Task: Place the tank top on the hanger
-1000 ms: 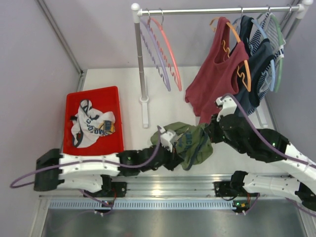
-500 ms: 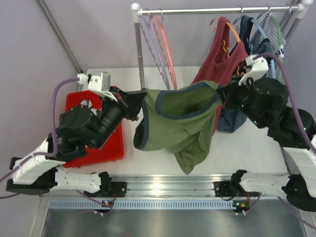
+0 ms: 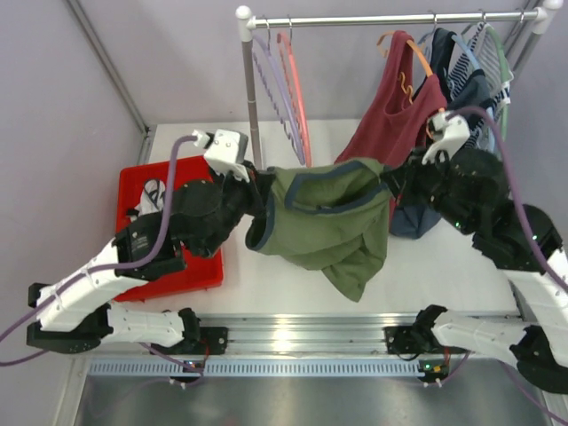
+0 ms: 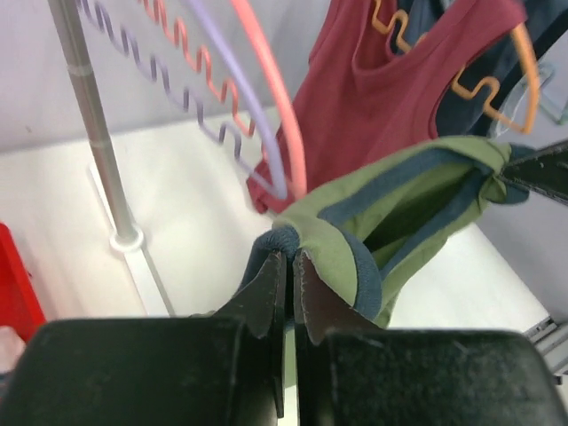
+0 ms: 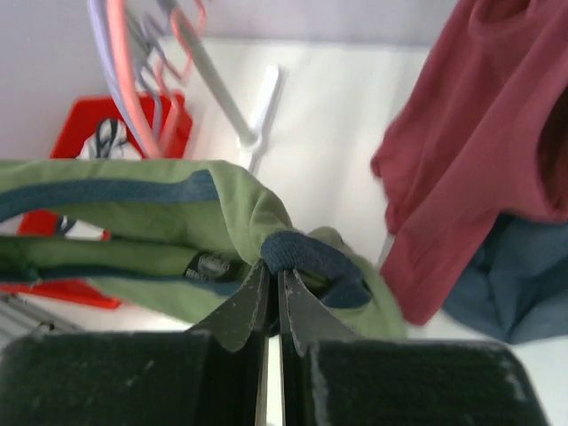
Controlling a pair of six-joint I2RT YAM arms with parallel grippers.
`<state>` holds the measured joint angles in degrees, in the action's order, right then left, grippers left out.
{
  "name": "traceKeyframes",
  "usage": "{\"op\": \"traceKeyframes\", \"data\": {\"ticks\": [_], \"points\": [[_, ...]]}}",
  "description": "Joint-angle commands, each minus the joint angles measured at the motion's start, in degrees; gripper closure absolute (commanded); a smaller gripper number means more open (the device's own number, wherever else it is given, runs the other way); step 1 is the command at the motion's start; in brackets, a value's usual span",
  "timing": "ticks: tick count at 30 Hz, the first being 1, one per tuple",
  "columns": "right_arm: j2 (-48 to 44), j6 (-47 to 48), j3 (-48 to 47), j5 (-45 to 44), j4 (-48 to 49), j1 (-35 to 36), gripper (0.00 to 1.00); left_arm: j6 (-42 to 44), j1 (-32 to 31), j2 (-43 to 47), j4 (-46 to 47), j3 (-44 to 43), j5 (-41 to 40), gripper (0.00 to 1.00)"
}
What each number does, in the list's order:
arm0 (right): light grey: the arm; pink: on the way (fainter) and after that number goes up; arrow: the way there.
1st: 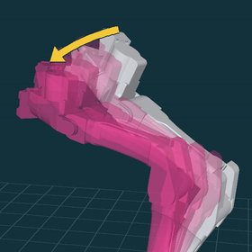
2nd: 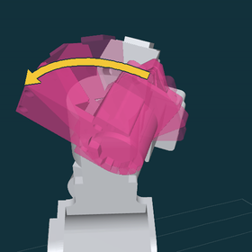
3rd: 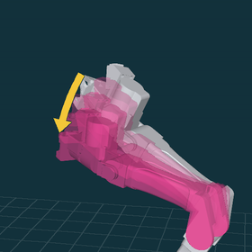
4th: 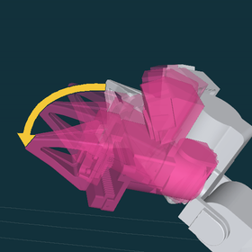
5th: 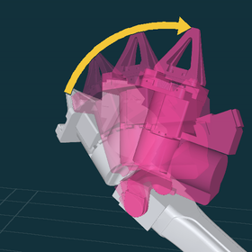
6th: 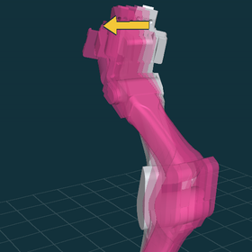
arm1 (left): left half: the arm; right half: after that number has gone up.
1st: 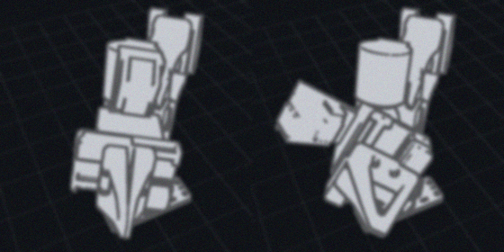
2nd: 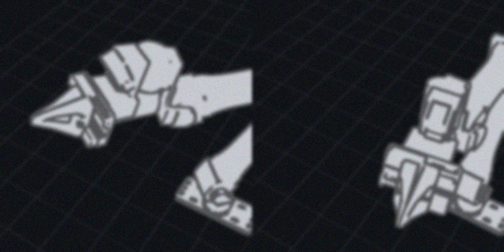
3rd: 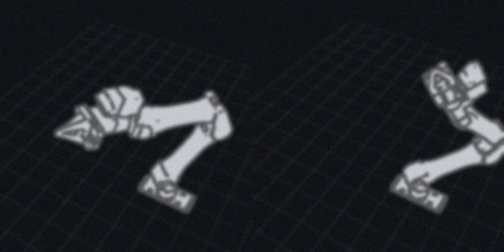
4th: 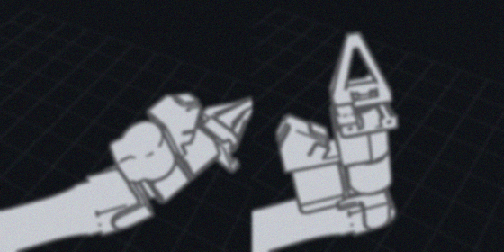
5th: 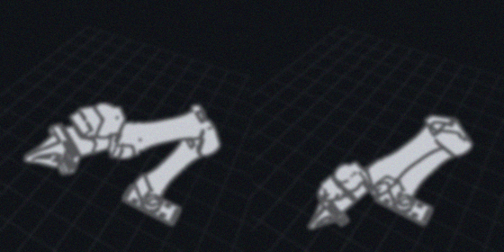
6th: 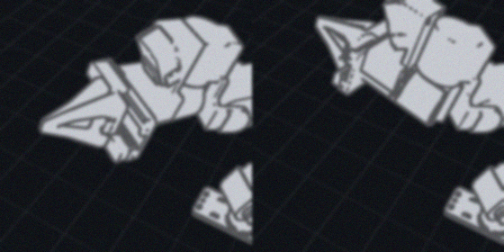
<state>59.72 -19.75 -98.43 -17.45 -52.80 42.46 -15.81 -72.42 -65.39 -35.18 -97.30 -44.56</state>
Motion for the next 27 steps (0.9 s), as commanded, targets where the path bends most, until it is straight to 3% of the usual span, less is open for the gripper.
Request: {"op": "traceKeyframes", "data": {"ticks": [1, 5, 9, 15, 18, 22, 27], "points": [[-9.7, -7.7, 17.0, 5.9, 1.7, -0.8, 1.0, -10.3, 2.8, 4.6, -1.9, 12.8, 9.6, 1.0], [-19.5, -14.4, 36.7, 13.0, 1.6, -0.9, 1.0, -19.1, 2.8, 9.0, 1.3, 26.1, 15.9, 1.0], [-20.2, -17.4, 50.5, 19.0, 4.8, -0.8, 1.0, -24.4, 5.4, 9.1, 5.8, 37.4, 18.0, 1.0], [-7.0, -19.9, 51.6, 18.6, 16.4, -2.1, 0.99, -24.3, 21.0, 9.0, 16.0, 51.7, 31.4, 1.0], [-0.2, -21.3, 50.7, 21.5, 23.8, -2.8, 0.9, -23.1, 26.3, 8.3, 17.1, 54.9, 35.2, 1.0], [0.8, -20.0, 50.4, 18.7, 25.4, -3.8, 0.82, -21.8, 28.5, 6.4, 17.7, 56.2, 37.0, 1.0], [-5.0, -16.1, 55.6, 21.5, 24.1, -13.0, 0.79, -20.9, 31.2, 4.4, 18.7, 57.2, 38.9, 1.0]]}}
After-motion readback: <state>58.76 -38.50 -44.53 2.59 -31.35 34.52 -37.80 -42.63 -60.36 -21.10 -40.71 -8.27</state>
